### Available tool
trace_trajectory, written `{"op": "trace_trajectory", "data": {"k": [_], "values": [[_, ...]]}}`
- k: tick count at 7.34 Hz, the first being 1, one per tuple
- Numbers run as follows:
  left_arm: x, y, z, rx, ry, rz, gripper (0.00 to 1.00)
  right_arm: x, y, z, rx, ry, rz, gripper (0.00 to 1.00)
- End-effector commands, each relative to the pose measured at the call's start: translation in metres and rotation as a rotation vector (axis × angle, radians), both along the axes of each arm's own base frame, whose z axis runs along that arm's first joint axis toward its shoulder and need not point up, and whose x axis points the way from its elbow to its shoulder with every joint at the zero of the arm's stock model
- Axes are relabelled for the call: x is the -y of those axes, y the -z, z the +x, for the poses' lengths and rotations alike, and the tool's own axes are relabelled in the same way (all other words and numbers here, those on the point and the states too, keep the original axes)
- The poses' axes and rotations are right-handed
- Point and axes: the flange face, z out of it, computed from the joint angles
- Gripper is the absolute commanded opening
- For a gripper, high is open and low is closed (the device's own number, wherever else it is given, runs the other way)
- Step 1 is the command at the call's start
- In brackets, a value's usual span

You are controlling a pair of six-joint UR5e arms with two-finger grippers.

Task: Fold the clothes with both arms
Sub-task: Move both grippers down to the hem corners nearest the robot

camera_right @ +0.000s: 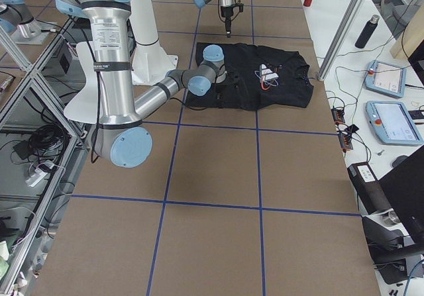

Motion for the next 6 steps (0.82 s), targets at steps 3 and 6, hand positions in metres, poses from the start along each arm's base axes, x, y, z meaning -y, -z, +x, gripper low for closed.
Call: {"op": "trace_trajectory", "data": {"k": [3,6], "values": [[-0.113,-0.014,0.048,0.017,-0.044,-0.104,1.0,-0.057,0.008,0.006,0.002,-0.001,-0.012,1.0],[-0.128,-0.04,0.045,0.065,-0.064,-0.122,1.0,-0.057,0.009,0.005,0.004,-0.002,-0.012,1.0]]}}
